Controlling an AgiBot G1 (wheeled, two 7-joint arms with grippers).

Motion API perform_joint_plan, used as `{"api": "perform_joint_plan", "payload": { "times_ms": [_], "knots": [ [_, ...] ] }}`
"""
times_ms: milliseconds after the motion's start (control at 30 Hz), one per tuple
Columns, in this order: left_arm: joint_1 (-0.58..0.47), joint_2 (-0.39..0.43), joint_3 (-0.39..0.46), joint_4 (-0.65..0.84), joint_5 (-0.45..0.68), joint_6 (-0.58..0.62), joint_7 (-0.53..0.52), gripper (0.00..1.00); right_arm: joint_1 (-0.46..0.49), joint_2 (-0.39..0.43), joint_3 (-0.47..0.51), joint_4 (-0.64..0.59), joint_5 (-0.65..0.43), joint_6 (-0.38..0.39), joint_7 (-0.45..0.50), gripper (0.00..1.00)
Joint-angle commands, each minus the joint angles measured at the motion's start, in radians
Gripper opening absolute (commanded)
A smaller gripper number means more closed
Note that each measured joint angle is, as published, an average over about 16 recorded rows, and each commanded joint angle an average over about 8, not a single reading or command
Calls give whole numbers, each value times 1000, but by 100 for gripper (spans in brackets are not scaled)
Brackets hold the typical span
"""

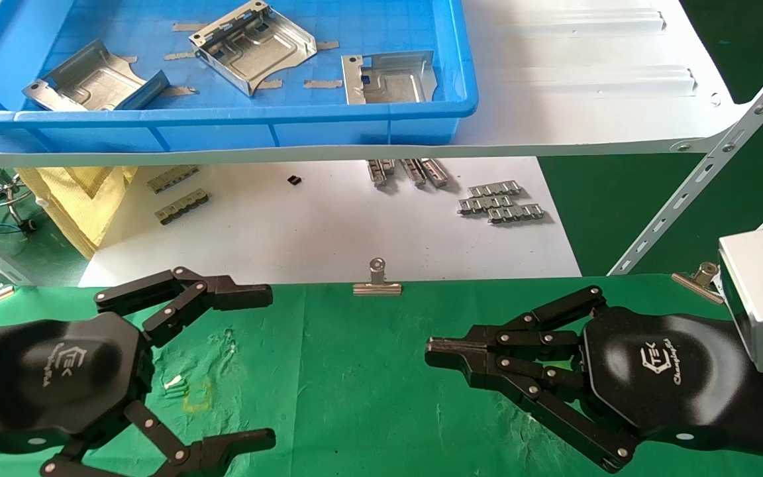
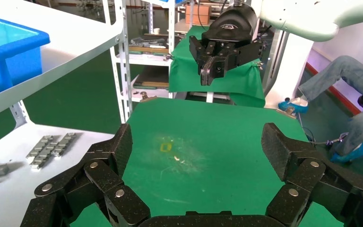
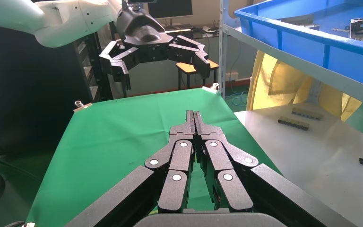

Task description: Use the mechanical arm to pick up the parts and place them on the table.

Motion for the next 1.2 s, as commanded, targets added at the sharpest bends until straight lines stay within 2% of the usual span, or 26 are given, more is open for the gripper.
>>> {"api": "perform_joint_plan", "payload": {
  "times_ms": [33, 167, 200, 367, 533, 833, 967, 1100, 1133, 1200],
  "knots": [
    [0, 0, 0, 0, 0, 0, 0, 100, 0, 0, 0, 0, 0, 0, 0, 43],
    [-3, -1, 0, -2, 4, 0, 2, 100, 0, 0, 0, 0, 0, 0, 0, 93],
    [-9, 0, 1, -3, 11, -1, 5, 100, 0, 0, 0, 0, 0, 0, 0, 100],
    [-99, 28, 17, 8, 88, -31, 16, 100, 0, 0, 0, 0, 0, 0, 0, 100],
    [-316, 123, 57, 119, 213, -83, 10, 100, 0, 0, 0, 0, 0, 0, 0, 100],
    [-751, 374, 178, 606, 476, -195, 48, 100, 0, 0, 0, 0, 0, 0, 0, 100],
    [-878, 469, 223, 820, 587, -333, 81, 100, 0, 0, -1, 0, 0, 0, 0, 100],
    [-961, 546, 268, 989, 686, -481, 101, 100, 0, 0, -1, 0, 0, 0, 0, 100],
    [-976, 562, 280, 1024, 707, -508, 103, 93, 0, 0, -1, 0, 0, 0, 0, 100],
    [-1001, 589, 303, 1085, 746, -549, 103, 68, 0, 0, -1, 0, 0, 0, 0, 100]
  ]
}}
